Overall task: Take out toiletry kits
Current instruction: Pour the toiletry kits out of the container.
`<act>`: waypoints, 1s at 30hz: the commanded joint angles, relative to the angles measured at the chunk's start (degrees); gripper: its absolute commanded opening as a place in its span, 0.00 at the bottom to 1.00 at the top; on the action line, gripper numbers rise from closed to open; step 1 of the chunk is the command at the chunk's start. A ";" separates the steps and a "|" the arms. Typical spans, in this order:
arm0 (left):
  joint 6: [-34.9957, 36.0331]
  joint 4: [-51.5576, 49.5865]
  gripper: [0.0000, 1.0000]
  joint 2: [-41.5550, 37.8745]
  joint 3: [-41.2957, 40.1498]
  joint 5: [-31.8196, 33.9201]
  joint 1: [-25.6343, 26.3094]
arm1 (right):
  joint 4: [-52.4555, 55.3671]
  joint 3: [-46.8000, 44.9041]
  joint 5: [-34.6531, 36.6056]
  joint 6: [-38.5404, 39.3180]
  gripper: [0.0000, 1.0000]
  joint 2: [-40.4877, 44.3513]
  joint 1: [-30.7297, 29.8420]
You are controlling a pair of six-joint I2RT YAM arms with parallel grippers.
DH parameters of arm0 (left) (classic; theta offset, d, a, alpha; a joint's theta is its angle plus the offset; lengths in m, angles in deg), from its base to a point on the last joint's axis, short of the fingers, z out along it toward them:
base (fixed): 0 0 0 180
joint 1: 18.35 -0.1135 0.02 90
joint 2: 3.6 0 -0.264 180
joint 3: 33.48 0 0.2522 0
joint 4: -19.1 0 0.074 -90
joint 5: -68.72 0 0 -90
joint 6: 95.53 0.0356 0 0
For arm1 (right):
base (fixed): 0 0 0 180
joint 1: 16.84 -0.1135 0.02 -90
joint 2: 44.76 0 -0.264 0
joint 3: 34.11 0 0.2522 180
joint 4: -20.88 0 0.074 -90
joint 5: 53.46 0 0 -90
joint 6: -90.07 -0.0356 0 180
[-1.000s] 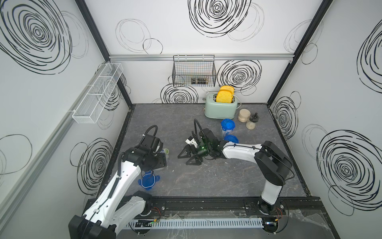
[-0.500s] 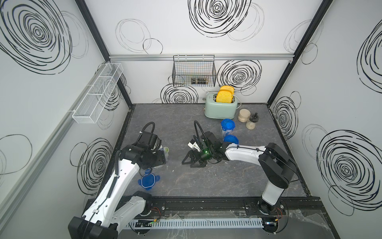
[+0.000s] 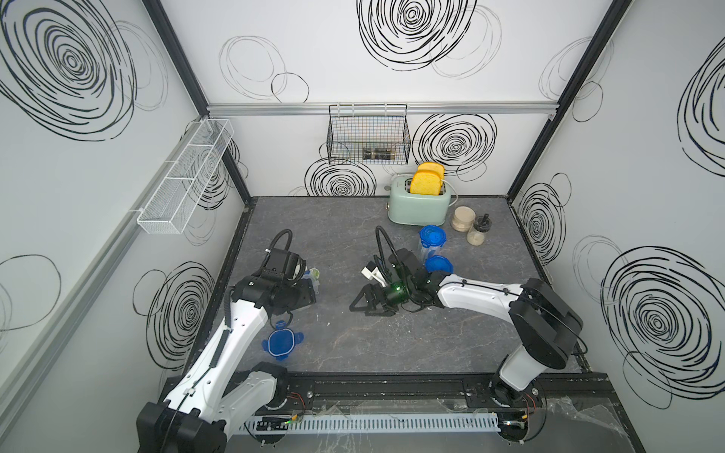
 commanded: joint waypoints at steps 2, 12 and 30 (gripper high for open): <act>0.16 -2.79 0.18 -1.36 0.42 2.70 -0.37 | -0.38 -0.94 0.88 0.54 0.98 1.28 0.13; -1.06 -10.01 0.22 -7.79 -0.90 0.12 0.08 | -1.61 -1.65 1.65 -0.30 0.98 1.44 0.13; -2.82 -16.76 0.24 -13.26 -2.43 -0.79 3.10 | -0.73 -2.59 1.25 0.19 0.98 2.61 0.14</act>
